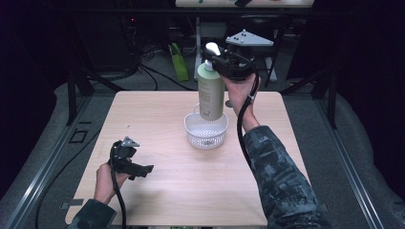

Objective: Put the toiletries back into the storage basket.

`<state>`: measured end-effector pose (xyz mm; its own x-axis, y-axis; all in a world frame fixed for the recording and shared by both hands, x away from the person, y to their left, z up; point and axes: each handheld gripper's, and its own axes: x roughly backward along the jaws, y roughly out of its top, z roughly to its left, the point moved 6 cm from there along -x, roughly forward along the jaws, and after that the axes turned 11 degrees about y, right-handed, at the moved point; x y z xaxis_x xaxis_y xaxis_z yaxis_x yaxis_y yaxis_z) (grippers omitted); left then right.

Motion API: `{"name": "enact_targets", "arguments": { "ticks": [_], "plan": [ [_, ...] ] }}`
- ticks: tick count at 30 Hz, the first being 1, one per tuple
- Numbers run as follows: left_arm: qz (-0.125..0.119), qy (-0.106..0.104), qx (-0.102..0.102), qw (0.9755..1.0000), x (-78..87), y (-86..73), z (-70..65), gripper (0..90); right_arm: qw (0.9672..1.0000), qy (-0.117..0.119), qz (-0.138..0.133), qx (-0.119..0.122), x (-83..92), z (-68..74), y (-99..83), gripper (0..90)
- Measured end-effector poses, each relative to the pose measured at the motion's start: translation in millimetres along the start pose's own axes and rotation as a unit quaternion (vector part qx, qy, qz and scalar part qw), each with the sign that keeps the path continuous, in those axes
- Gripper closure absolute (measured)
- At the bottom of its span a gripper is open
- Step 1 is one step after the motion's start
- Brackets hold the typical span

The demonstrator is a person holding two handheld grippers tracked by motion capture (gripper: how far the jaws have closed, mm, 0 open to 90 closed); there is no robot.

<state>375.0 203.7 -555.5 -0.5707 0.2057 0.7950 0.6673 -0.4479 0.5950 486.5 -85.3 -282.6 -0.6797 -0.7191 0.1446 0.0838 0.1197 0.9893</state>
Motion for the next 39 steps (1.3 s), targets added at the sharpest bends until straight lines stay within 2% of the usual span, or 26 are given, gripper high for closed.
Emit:
{"name": "enact_targets", "arguments": {
  "ticks": [17, 39],
  "plan": [
    [-0.002, -0.001, 0.001, 1.0000, 0.1, -0.1, 0.0, 0.0, 0.9998, 0.007, 0.018, -0.010, -13.0, 2.3, -23.2, 68.1],
    [0.001, -0.001, -0.001, 1.0000, -0.9, -0.7, -0.8, 0.0, 0.9983, 0.013, 0.047, -0.032, -26.8, -0.2, -66.5, 68.0]
  ]
}}
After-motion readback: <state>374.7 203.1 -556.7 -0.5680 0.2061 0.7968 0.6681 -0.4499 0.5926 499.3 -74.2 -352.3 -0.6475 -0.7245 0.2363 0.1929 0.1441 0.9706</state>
